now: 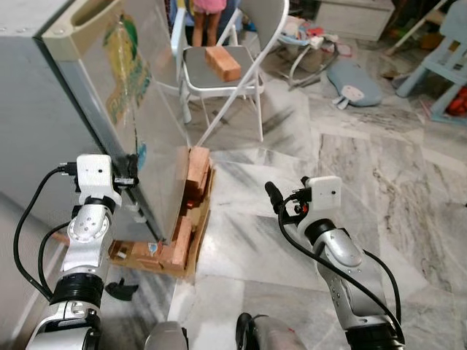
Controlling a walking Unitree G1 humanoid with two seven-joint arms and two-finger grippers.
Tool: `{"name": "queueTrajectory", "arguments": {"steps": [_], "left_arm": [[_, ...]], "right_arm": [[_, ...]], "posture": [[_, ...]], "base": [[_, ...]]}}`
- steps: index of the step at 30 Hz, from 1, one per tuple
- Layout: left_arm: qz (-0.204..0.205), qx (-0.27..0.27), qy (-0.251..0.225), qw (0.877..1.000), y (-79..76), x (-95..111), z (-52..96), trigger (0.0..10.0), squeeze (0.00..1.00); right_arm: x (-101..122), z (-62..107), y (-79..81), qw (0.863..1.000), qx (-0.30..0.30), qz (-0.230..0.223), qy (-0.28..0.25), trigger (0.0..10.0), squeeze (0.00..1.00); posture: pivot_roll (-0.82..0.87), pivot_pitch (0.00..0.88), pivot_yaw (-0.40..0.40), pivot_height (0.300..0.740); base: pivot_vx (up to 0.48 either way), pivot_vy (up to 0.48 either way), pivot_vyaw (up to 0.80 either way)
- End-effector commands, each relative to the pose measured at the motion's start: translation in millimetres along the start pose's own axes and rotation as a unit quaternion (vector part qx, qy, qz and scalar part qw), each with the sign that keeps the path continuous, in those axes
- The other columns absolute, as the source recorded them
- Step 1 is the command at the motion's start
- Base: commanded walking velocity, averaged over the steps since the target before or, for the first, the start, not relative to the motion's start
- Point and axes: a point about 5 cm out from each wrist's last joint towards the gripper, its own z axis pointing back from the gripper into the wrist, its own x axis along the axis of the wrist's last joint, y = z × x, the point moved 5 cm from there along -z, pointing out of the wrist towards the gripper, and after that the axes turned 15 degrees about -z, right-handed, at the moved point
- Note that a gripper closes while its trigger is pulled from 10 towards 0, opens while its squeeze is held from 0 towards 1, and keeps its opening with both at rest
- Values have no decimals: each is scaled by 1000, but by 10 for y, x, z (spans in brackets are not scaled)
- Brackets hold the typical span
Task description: Restocking fridge
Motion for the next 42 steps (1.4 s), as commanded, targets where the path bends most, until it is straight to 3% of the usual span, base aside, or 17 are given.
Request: {"name": "queueTrajectory", "arguments": {"steps": [1, 4, 7, 8, 11, 23, 33, 36, 37, 38, 39, 40, 41, 42], "left_arm": [[2, -12, -12, 1000, -77, 87, -54, 10000, 0], [13, -22, -17, 1000, -162, 114, -73, 10000, 0], [38, -47, -34, 998, -313, 215, -92, 10000, 0], [42, -59, -41, 997, -367, 241, -90, 10000, 0], [51, -77, -50, 994, -429, 266, -85, 10000, 0], [66, -108, -63, 990, -512, 311, -63, 10000, 0], [41, -108, -63, 991, -581, 319, -99, 10000, 0], [58, -193, -70, 977, -877, 415, -66, 10000, 0], [64, -266, -83, 958, -1121, 476, 51, 10000, 0], [64, -266, -83, 958, -1121, 476, 51, 10000, 0], [53, -309, -97, 945, -1283, 516, 156, 10000, 0], [51, -389, -109, 913, -1563, 540, 393, 10000, 0], [51, -389, -109, 913, -1563, 540, 393, 10000, 0], [55, -414, -109, 902, -1637, 530, 482, 10000, 0]], "right_arm": [[-85, 11, -86, 999, -27, -27, 26, 10000, 0], [-172, -1, -10, 997, -6, -58, 51, 10000, 0], [-207, 35, 184, 991, 53, -103, 65, 10000, 0], [-180, 67, 326, 987, 97, -106, 66, 10000, 0], [-187, 108, 448, 983, 131, -105, 79, 10000, 0], [-183, 120, 509, 980, 155, -95, 85, 10000, 0], [-211, 99, 521, 978, 164, -87, 93, 10000, 0], [-212, 111, 519, 978, 167, -89, 93, 10000, 0], [-189, 136, 537, 976, 176, -96, 89, 10000, 0], [-189, 136, 537, 976, 176, -96, 89, 10000, 0], [-161, 162, 558, 974, 186, -102, 84, 10000, 0], [-117, 225, 606, 968, 211, -110, 77, 10000, 0], [-117, 225, 606, 968, 211, -110, 77, 10000, 0], [-107, 248, 617, 967, 219, -110, 75, 10000, 0]], "posture": [[62, 123, -29, 740], [59, 121, -28, 740], [64, 118, -29, 740], [63, 118, -29, 740], [59, 116, -29, 740], [63, 106, -35, 740], [72, 96, -55, 740], [75, 97, -60, 740], [74, 92, -59, 740], [74, 92, -59, 740], [73, 92, -57, 740], [65, 93, -48, 740], [65, 93, -48, 740], [64, 94, -46, 740]], "base": [[0, 0, 0], [0, 0, 0], [0, 0, 0], [0, 0, 0], [0, 0, 0], [0, 0, 0], [0, 0, 0], [0, 0, 0], [0, 0, 0], [0, 0, 0], [0, 0, 0], [0, 0, 0], [0, 0, 0], [0, 0, 0]]}}
